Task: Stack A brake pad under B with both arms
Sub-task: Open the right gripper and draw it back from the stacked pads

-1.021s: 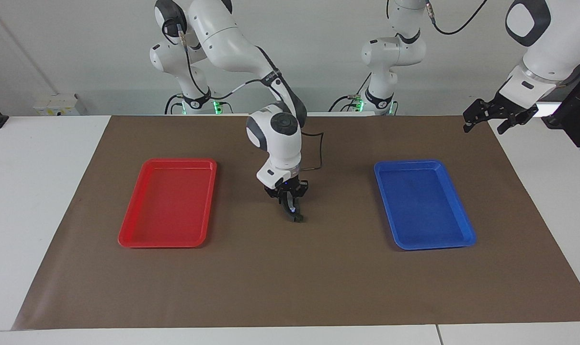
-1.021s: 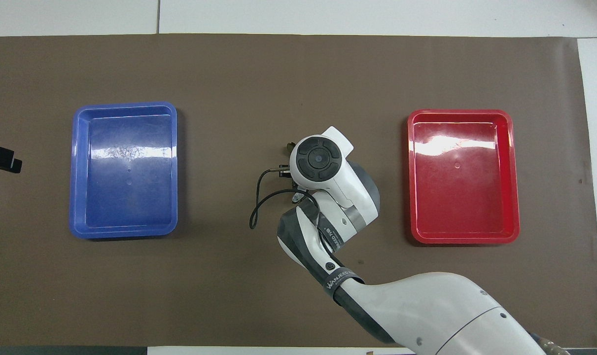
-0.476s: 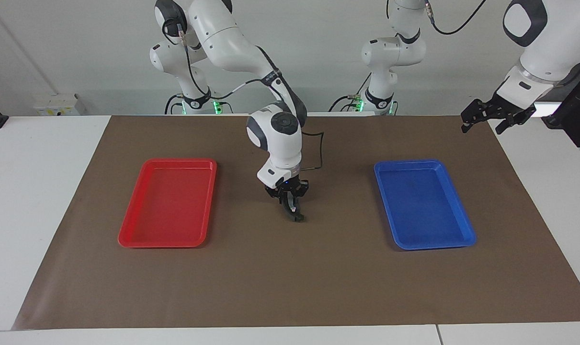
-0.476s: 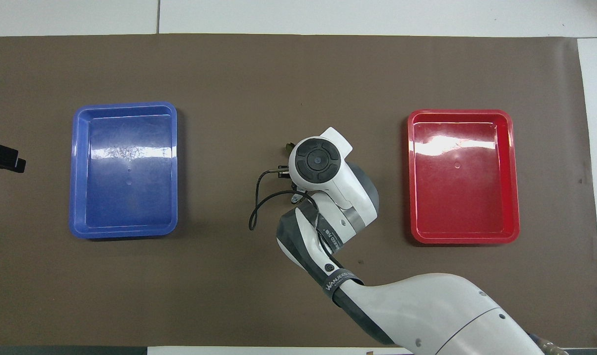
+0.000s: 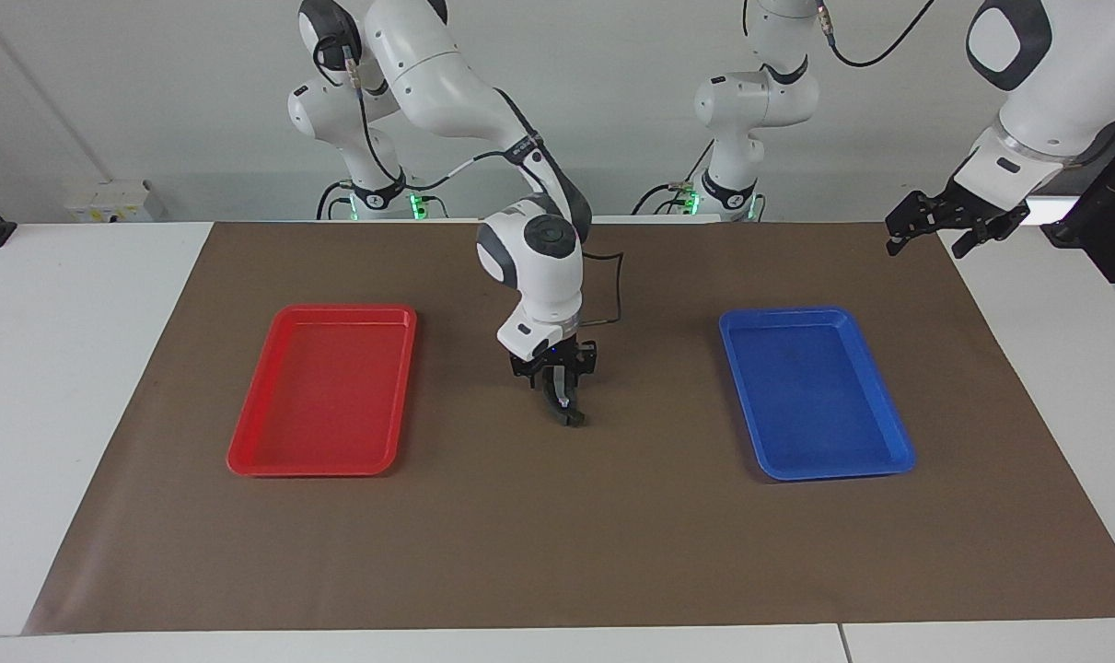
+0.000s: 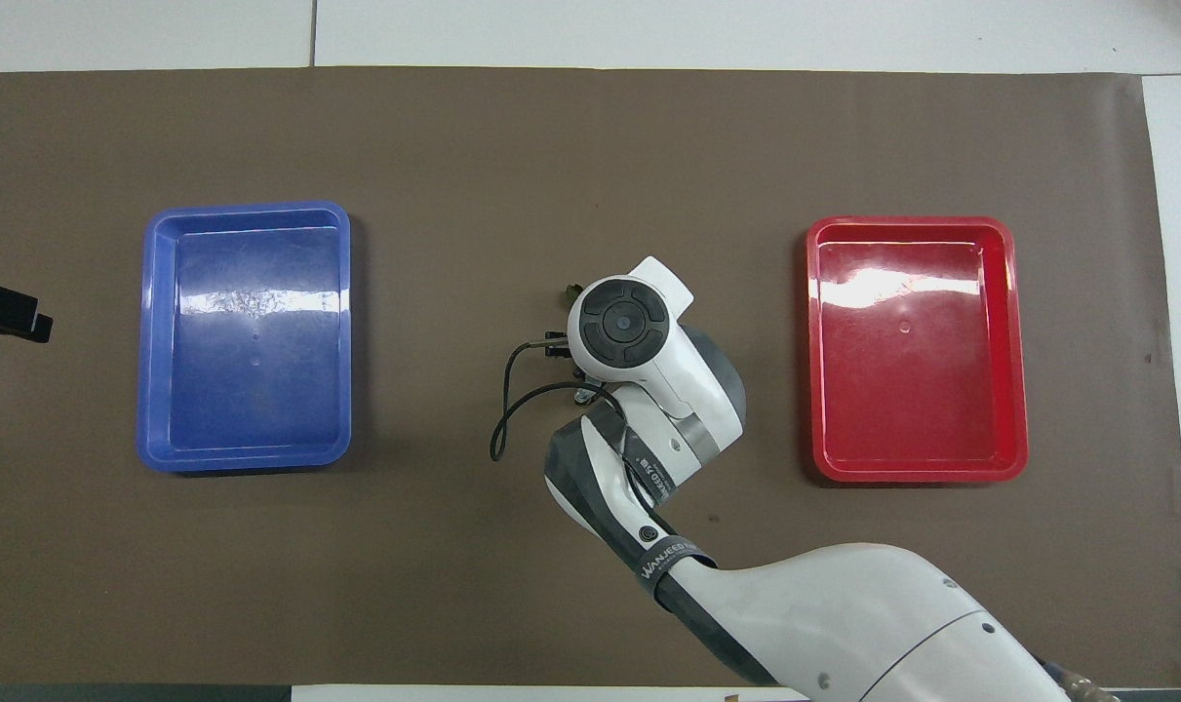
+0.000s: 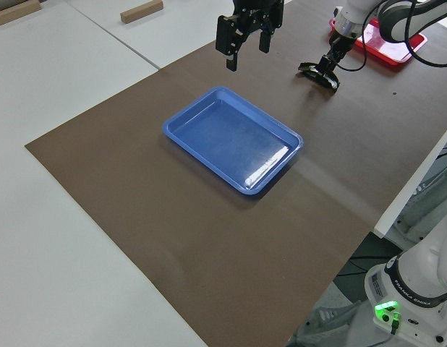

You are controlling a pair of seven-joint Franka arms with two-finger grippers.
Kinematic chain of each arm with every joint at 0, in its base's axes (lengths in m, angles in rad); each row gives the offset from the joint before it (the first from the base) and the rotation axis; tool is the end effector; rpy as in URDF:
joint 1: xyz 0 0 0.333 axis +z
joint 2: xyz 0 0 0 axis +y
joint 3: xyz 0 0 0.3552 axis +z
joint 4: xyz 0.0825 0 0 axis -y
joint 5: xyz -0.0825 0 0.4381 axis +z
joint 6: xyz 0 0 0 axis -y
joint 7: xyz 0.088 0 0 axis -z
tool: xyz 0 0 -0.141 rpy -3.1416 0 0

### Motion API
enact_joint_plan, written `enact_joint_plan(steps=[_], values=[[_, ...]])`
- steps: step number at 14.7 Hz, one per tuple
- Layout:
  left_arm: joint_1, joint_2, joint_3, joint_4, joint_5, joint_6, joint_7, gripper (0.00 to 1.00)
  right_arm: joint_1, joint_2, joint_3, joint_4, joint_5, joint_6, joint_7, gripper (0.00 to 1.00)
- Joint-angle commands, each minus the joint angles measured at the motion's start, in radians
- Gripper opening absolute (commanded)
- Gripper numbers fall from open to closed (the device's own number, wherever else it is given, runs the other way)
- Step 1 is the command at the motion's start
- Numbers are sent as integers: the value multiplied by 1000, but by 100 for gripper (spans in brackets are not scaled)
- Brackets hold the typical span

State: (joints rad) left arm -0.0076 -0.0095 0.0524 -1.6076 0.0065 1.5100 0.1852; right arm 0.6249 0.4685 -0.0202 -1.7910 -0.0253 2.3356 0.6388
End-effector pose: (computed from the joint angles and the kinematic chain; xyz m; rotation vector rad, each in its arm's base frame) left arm 0.5939 0.0277 0.6113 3.1267 -0.2197 -0.1383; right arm 0.5950 0.4111 0.2641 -3.1175 0.0230 -0.1219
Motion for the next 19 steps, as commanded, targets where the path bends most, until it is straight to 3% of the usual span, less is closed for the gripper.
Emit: enact_joint_plan(steps=[1, 5, 12, 19], values=[[-17, -29, 1, -40, 16, 21, -16, 99, -14, -59, -4, -28, -19, -4, 7, 100], [-18, -29, 0, -40, 15, 19, -21, 99, -154, -183, -6, -34, -25, -94, -16, 100], [-25, -37, 1, -54, 17, 24, -23, 99, -434, -346, -4, -27, -25, -269, -287, 100], [-25, -41, 0, -61, 17, 26, -21, 99, -585, -498, -4, -34, -19, -559, -436, 100]])
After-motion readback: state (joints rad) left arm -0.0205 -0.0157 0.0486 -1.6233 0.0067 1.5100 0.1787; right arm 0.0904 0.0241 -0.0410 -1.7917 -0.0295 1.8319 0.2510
